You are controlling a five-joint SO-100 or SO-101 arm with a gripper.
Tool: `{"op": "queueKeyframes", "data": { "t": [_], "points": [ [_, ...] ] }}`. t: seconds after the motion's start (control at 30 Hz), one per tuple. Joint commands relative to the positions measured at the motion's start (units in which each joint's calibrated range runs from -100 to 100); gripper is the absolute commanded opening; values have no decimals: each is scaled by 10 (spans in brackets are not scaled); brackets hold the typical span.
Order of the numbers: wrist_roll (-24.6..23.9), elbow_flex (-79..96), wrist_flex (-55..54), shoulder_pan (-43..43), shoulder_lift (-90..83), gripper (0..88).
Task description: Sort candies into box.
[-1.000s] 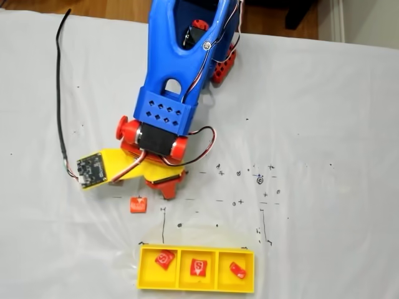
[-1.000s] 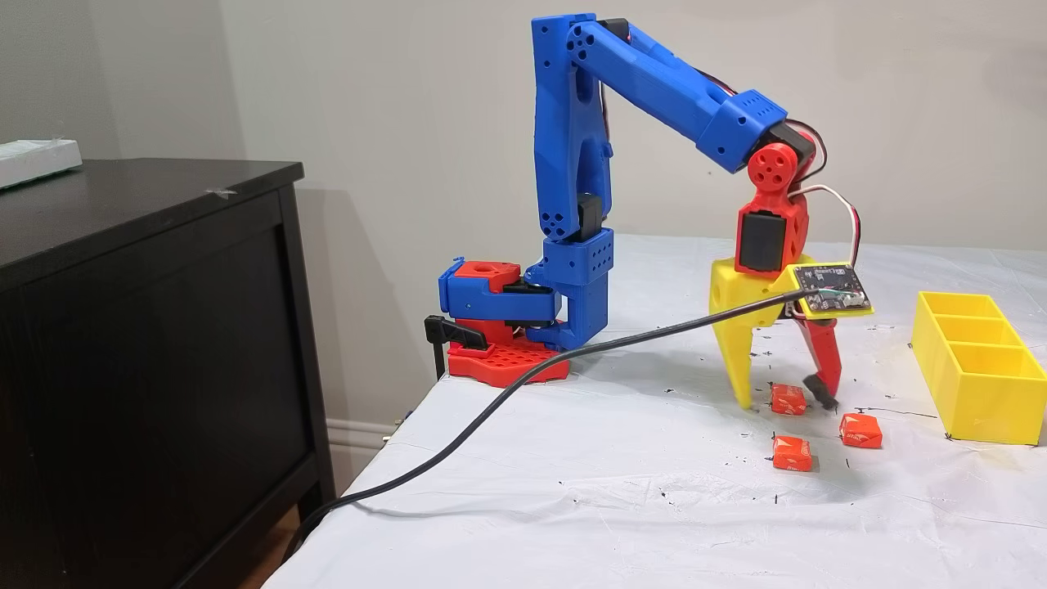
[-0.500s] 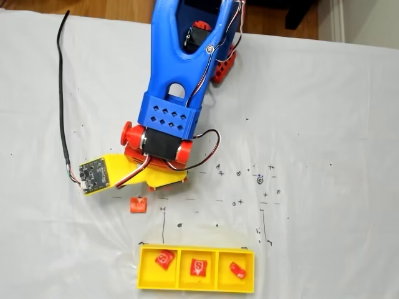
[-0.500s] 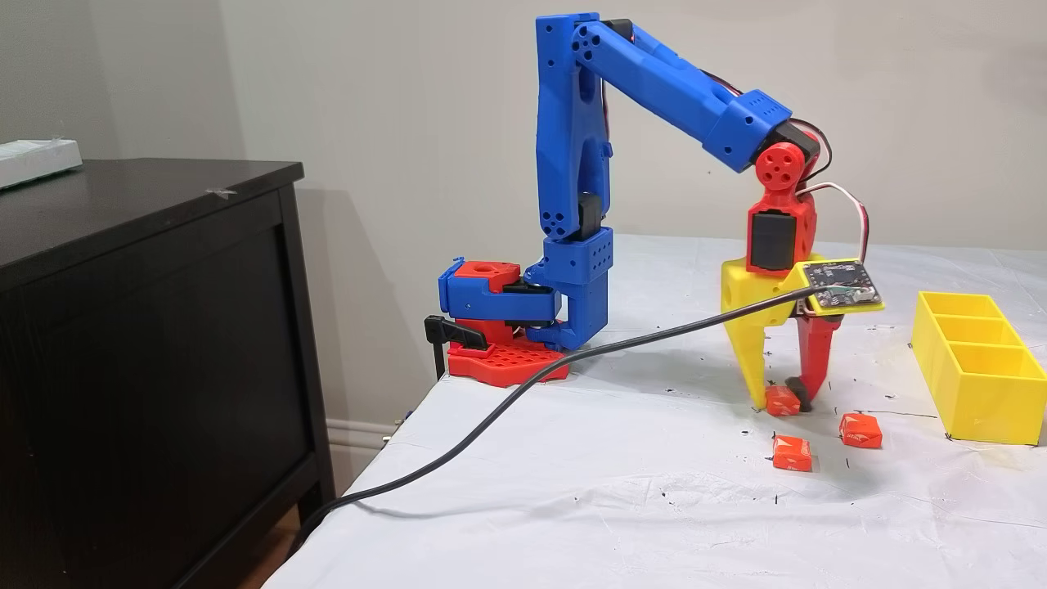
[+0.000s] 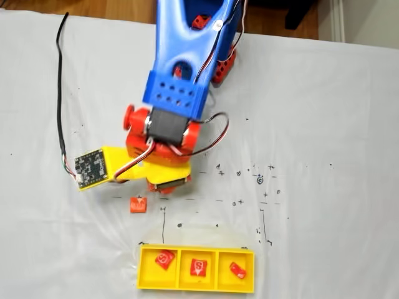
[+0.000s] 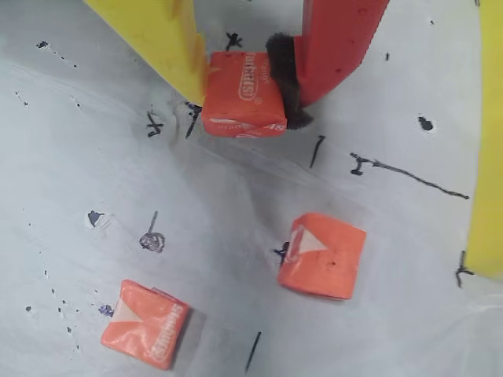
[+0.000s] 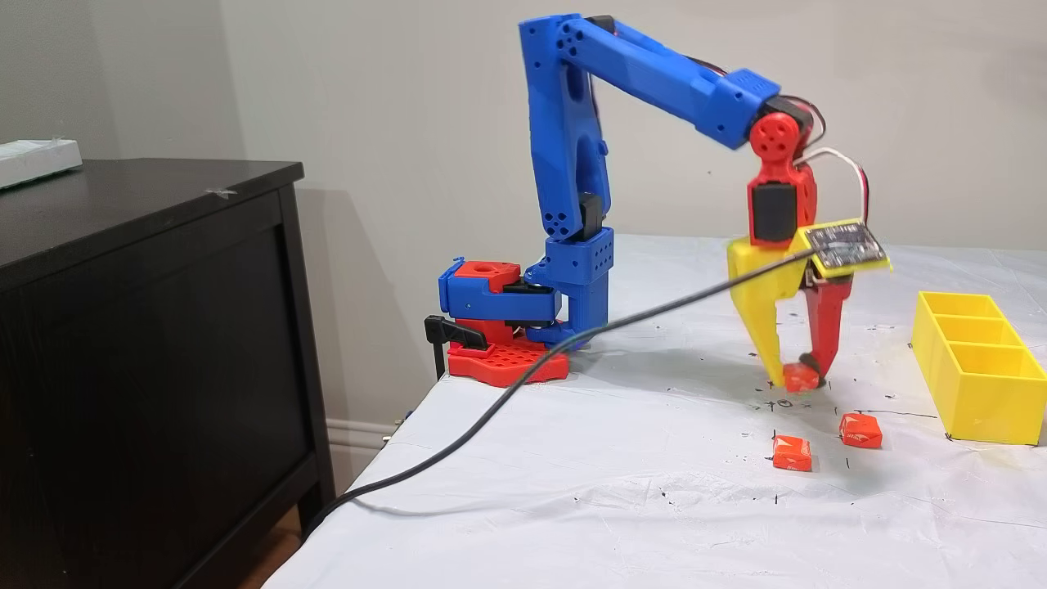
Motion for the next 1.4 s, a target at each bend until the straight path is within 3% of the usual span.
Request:
{"op": "queueKeyframes", "data": {
  "t": [0.0, 0.5, 0.83, 1.37],
  "points": [
    [-32, -51, -6, -29, -80, 2],
    [-145, -264, -16, -131, 9, 2],
    [-165, -245, -88, -189, 48, 2],
    [-183, -224, -180, -208, 91, 1]
  ]
}}
